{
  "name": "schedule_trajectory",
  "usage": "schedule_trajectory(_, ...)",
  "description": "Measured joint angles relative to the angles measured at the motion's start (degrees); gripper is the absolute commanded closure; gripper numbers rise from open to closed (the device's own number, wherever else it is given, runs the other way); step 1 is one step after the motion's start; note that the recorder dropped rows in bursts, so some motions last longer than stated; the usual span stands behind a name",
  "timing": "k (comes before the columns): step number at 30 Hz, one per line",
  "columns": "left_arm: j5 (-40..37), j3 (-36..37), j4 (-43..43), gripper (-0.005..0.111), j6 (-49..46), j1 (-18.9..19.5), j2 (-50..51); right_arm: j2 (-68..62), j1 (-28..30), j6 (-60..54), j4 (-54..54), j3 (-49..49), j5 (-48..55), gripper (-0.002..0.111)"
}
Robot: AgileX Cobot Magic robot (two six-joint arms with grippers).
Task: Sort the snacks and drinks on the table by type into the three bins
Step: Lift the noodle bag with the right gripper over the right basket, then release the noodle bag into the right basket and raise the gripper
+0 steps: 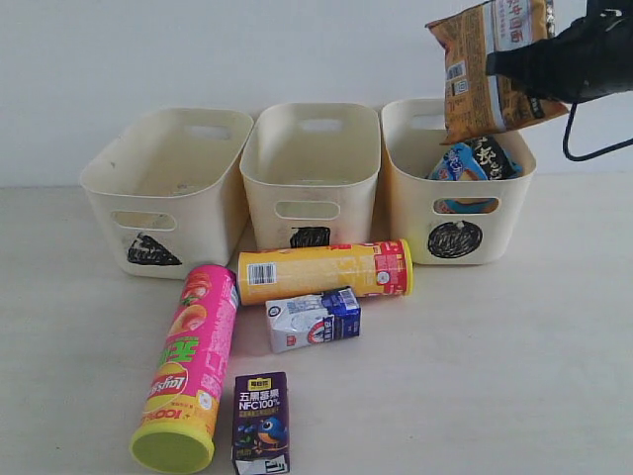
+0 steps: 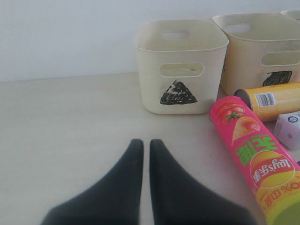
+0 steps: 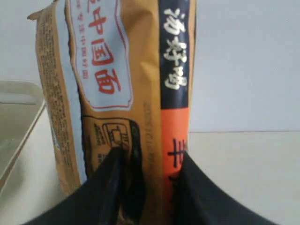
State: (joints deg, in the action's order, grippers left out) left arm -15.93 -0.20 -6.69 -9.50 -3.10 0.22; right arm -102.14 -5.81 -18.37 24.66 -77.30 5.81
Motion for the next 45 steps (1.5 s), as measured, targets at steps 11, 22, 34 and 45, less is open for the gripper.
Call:
schedule_trajectory(11,0.0,0.0,0.0,0.102,0.0,0.0,0.0,-7.2,0.0,0.4,0.2,-5.1,5.8,0.031)
schedule_trajectory(22,0.0,0.0,0.0,0.102,0.0,0.0,0.0,-5.0,0.0,0.4,0.3,-5.9,5.7,0.067)
schedule_trajectory(34,0.0,0.0,0.0,0.102,0.0,0.0,0.0,-0.5,0.0,0.4,0.1,-6.0,25.2,0.108)
schedule_trajectory(45,0.0,0.0,0.0,0.102,0.0,0.0,0.0,5.8,0.0,4.1,-0.7,-0.3,35.8,0.108)
